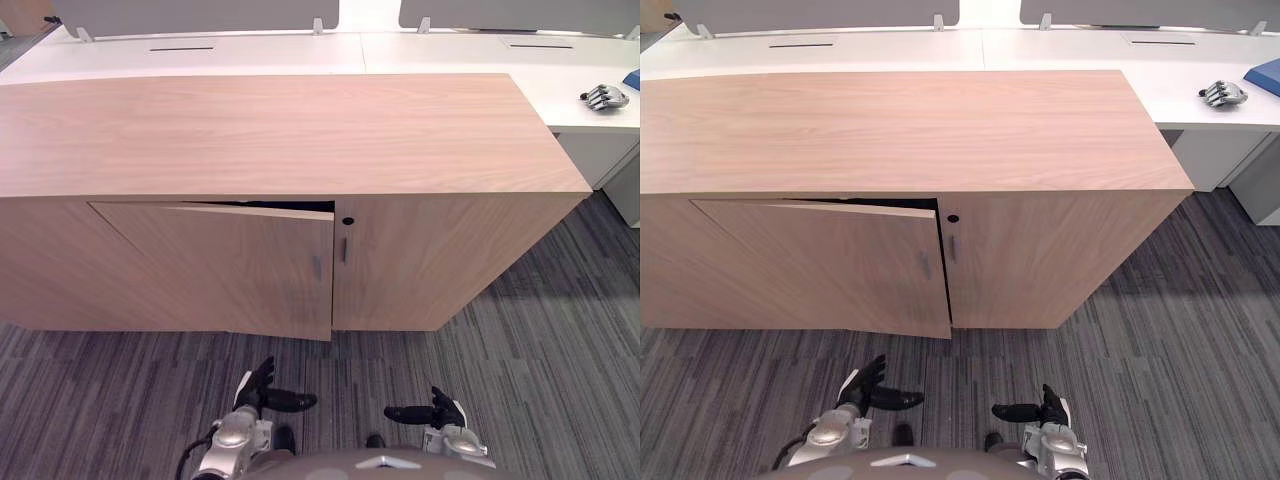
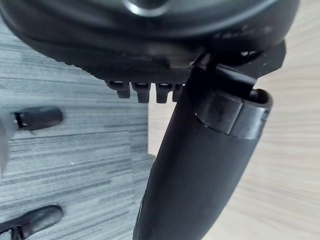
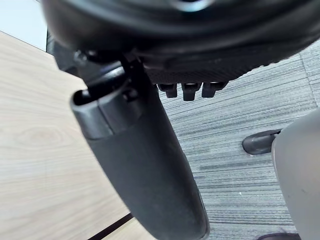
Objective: Walk over to the cabinet, pick up the folder, carry it to the office cabinet, place the folder inside the office cabinet, then close the office cabinet door
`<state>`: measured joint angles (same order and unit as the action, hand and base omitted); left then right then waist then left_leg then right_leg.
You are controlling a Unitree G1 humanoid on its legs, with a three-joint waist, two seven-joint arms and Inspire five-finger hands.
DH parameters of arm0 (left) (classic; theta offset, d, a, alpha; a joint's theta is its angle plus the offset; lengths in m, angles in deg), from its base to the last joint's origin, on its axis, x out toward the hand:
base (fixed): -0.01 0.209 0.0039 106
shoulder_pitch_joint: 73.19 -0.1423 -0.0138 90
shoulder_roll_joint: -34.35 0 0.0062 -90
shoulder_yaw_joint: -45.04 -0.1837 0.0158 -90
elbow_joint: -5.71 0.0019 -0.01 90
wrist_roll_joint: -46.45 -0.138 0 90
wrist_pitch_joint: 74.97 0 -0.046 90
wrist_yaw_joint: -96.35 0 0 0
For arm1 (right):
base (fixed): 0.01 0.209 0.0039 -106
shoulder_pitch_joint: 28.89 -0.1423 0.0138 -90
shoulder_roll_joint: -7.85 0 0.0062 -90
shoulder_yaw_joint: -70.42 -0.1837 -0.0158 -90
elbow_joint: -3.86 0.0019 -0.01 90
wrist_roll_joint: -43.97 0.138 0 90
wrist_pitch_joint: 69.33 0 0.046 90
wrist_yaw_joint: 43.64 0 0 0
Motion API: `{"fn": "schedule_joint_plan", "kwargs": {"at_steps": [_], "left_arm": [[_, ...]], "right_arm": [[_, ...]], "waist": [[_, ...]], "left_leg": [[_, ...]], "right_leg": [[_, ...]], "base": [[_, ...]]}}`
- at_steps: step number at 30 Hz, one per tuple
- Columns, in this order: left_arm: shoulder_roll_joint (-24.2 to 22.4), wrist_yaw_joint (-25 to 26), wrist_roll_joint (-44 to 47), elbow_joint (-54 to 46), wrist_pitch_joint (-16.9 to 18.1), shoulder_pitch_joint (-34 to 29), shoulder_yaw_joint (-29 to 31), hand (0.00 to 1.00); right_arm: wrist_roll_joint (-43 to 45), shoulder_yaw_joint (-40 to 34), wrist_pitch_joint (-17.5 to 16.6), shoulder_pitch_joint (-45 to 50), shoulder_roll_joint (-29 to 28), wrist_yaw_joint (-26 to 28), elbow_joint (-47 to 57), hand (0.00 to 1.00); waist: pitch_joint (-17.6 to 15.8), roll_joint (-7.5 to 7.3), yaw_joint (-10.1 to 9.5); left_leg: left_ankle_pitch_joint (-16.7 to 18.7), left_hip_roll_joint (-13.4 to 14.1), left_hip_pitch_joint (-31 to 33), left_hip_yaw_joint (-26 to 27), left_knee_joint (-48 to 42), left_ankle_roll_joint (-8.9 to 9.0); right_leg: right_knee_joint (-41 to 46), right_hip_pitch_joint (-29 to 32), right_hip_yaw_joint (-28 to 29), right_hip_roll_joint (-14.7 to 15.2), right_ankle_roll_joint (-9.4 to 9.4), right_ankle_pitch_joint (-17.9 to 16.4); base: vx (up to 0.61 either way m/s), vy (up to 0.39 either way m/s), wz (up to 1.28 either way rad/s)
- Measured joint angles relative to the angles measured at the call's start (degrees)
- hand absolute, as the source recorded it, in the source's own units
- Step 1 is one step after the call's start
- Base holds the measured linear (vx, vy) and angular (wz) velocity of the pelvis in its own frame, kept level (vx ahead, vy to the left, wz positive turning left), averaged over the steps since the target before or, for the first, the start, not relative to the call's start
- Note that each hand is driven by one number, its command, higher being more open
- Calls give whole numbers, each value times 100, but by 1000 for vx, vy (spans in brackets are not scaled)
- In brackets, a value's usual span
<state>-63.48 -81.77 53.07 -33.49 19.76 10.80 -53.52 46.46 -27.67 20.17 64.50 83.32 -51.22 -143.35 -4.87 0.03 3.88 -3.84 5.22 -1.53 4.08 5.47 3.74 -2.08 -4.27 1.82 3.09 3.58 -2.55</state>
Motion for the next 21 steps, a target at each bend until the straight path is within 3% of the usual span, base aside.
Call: {"fn": "schedule_joint_plan", "kwargs": {"at_steps": [21], "left_arm": [[-252, 145, -280, 911, -174, 51, 1225, 100]], "right_arm": [[-11, -442, 53, -260, -80, 88, -490, 100]], "waist": [[-37, -102, -44]], "left_leg": [[81, -79, -98, 45, 2, -4]], "right_leg": [[8, -94, 21, 78, 39, -33]], "base": [[0, 0, 0]]}}
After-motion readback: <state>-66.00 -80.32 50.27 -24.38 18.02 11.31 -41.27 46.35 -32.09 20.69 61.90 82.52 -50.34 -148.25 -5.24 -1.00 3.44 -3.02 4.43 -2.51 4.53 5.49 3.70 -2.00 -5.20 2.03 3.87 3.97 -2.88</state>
